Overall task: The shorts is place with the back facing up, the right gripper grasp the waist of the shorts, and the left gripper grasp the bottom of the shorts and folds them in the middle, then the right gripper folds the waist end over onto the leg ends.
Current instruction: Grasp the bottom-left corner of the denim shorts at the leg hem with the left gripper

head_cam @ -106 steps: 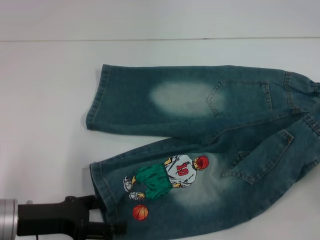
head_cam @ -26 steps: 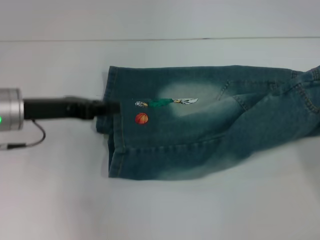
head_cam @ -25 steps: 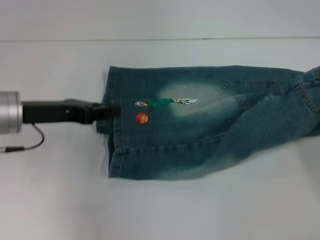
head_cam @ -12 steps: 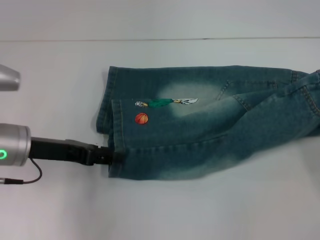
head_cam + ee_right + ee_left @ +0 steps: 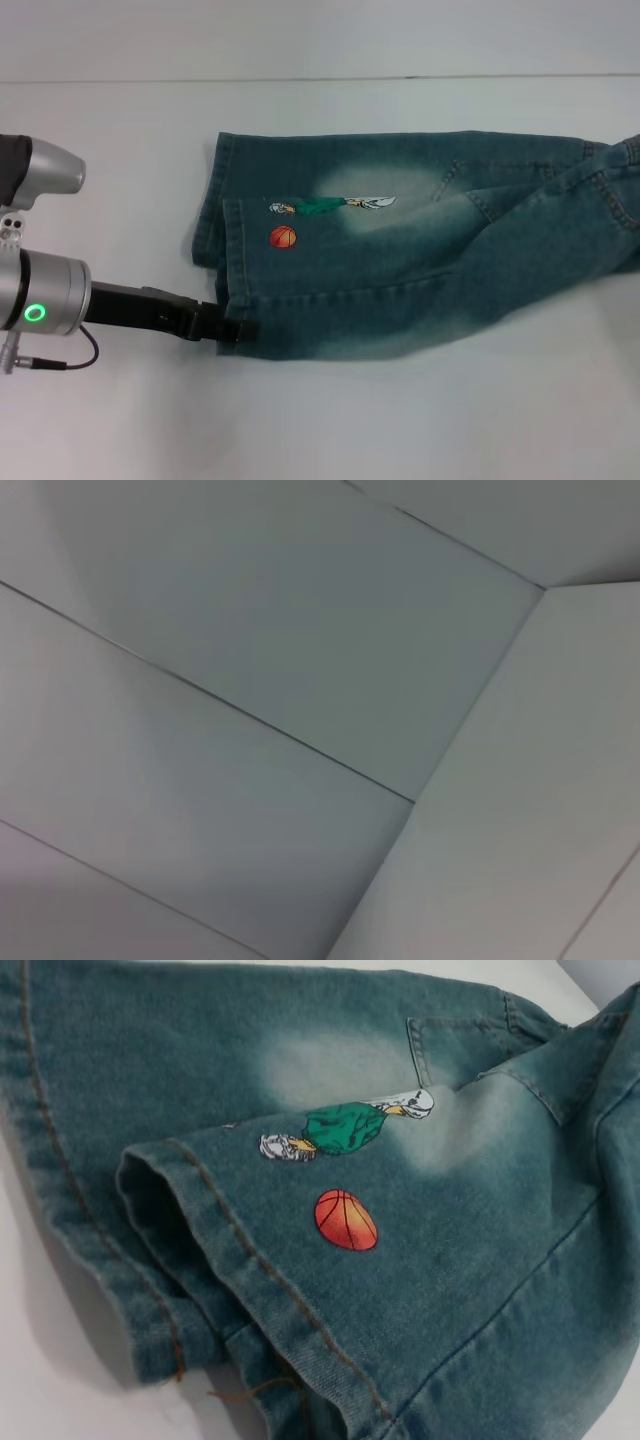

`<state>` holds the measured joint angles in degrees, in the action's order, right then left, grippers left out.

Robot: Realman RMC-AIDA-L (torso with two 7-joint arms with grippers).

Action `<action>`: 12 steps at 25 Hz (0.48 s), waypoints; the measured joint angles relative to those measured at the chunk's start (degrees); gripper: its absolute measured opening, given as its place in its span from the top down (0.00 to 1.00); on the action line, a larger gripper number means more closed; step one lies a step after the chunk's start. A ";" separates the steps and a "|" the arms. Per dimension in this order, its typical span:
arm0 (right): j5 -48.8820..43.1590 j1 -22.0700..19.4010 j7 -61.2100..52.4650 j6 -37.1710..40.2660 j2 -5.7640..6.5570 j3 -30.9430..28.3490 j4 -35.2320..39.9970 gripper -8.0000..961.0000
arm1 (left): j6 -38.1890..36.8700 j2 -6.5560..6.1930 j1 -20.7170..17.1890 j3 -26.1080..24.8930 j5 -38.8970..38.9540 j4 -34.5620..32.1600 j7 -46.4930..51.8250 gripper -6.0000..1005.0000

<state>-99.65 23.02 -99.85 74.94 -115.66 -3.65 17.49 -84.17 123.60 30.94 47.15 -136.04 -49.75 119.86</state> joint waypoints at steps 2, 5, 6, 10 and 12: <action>0.00 0.01 0.08 -0.10 0.00 0.05 0.00 0.89 | -0.02 -0.06 0.15 -0.10 -0.02 -0.05 0.29 0.22; 0.21 -0.02 0.15 -0.22 0.00 0.05 0.00 0.88 | -0.83 -0.10 0.52 0.13 0.15 0.25 0.52 0.21; 0.24 -0.02 0.20 -0.25 0.01 0.05 0.00 0.88 | -1.11 -0.03 0.62 0.21 0.24 0.26 0.44 0.21; 0.28 0.09 0.78 -0.43 0.00 0.05 0.00 0.88 | -0.32 0.14 1.46 0.87 0.12 0.99 0.28 0.22; 0.30 0.15 0.86 -0.61 0.00 0.05 0.00 0.88 | 0.28 0.15 1.87 0.96 -0.02 1.65 0.28 0.22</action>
<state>-99.35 23.17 -98.99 74.34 -115.66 -3.60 17.49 -83.89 123.75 32.81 48.11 -136.06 -48.10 120.14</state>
